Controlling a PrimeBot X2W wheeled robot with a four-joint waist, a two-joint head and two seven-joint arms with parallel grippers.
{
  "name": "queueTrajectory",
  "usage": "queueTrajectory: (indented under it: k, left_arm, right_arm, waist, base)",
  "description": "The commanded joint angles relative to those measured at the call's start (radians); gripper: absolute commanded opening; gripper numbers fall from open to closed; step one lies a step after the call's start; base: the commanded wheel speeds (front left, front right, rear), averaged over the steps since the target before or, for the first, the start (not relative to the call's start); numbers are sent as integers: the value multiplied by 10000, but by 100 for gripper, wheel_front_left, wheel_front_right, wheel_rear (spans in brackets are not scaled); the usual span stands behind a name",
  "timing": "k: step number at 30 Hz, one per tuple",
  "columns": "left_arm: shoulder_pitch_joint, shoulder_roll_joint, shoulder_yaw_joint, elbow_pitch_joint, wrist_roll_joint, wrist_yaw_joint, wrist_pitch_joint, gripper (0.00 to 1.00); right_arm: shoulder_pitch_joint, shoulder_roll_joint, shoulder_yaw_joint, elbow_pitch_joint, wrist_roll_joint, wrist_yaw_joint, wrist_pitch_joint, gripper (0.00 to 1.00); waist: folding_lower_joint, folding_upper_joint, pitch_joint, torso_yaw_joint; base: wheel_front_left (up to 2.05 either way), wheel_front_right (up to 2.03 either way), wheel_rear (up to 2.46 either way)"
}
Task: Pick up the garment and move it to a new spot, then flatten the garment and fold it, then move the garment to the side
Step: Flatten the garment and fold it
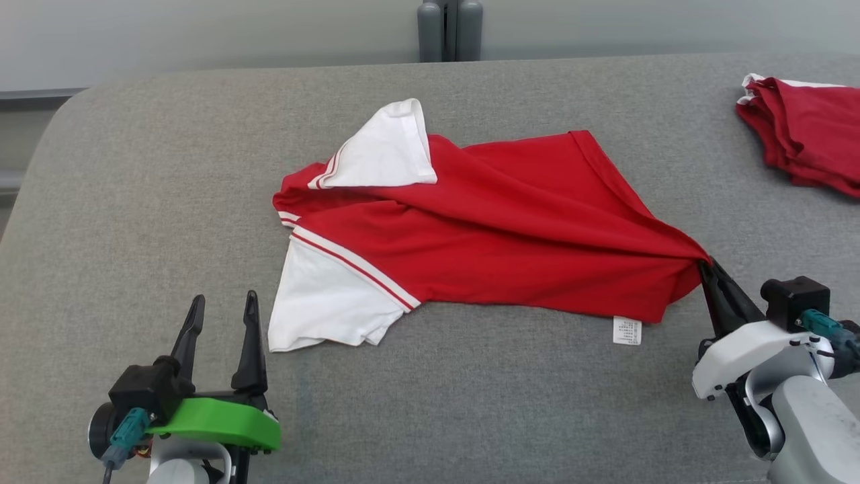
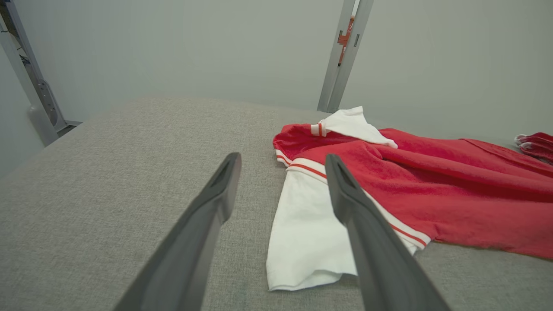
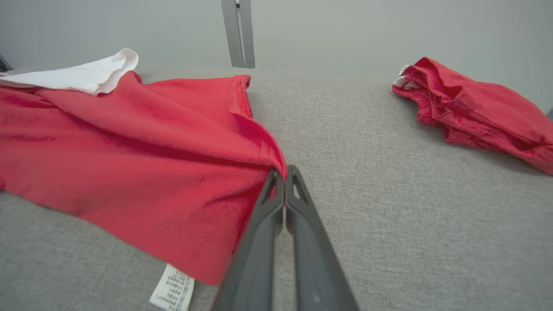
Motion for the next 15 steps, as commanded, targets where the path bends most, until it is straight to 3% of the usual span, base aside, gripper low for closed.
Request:
queueTrajectory:
  k: [1,2,15]
  left_arm:
    - [120,16,52,-22,8,-34,-20,100]
    - [119,16,59,-20,13,-35,-20,100]
    - [358,17,489,-87,270,-45,-22,100]
  right_arm:
    - [105,-47,-133,-173,150,-13,1,73]
    - [160,-26,-152,-232,186,-13,20,100]
    - [892,573,-892,-1939,-546,-13,-380,100]
  waist:
    - [0,-1,-13,-87]
    - [0,-1,-11,-105]
    - [0,-1,-428,-501]
  base:
    - [0,0,0]
    - [0,0,0]
    - [0,0,0]
